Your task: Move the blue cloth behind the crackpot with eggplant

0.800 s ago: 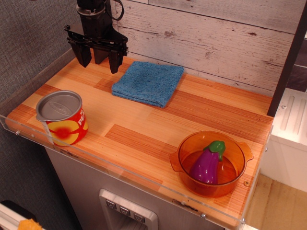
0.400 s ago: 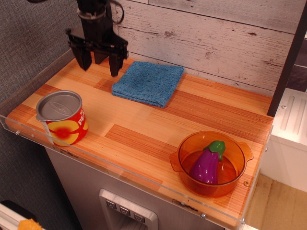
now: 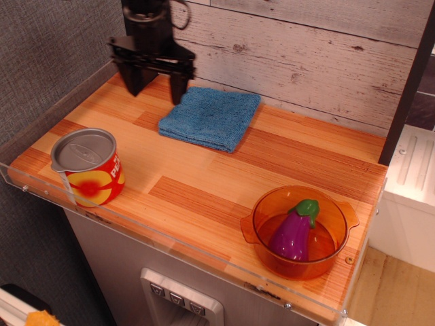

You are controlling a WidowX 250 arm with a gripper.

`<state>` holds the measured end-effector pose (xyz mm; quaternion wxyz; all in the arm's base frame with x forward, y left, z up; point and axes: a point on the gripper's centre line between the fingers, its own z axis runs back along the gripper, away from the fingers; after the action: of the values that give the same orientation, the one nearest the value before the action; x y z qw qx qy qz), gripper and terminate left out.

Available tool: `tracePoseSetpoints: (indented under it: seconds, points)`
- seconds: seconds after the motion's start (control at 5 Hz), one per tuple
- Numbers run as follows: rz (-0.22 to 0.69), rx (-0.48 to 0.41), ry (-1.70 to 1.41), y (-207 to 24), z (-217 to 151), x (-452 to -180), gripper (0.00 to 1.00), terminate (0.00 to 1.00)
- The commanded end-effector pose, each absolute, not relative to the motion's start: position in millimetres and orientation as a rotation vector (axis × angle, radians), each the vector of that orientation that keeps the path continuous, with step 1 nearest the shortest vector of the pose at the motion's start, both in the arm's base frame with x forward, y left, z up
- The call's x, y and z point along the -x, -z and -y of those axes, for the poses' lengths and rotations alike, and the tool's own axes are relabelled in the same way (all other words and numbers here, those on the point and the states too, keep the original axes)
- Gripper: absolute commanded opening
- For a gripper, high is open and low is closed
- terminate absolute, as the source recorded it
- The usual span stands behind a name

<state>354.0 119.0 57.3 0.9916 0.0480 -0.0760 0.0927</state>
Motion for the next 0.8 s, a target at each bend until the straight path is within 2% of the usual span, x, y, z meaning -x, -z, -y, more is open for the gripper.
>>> tracePoseSetpoints:
  seconds: [0.0, 0.6]
  points:
    - [0.211, -0.099, -0.158, -57.4, -102.6, -382.7, 0.0, 0.0]
    - [0.174, -0.135, -0.108, -27.5, -81.3, -393.7, 0.0, 0.0]
